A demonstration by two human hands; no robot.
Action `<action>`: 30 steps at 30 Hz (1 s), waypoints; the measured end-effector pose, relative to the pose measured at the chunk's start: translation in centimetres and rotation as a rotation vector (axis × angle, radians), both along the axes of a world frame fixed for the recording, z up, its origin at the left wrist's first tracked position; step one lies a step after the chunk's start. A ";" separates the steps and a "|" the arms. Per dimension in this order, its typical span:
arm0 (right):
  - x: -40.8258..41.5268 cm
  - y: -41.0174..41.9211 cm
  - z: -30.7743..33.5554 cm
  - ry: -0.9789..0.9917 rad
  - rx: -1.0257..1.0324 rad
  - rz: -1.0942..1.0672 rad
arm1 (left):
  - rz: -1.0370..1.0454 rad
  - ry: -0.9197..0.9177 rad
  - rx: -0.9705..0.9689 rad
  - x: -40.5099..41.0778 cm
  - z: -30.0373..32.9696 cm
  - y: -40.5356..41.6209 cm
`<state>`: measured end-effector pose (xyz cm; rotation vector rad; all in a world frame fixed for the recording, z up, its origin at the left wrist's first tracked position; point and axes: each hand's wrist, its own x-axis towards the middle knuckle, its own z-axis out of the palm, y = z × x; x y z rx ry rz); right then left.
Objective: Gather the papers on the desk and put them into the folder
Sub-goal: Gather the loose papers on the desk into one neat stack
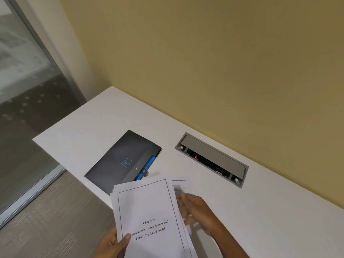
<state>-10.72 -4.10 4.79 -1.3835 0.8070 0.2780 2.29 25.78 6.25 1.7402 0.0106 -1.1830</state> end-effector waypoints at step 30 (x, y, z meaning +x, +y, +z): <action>-1.9 0.1 -7.9 0.155 -0.610 -0.034 | 0.176 -0.113 0.086 -0.2 -0.5 0.9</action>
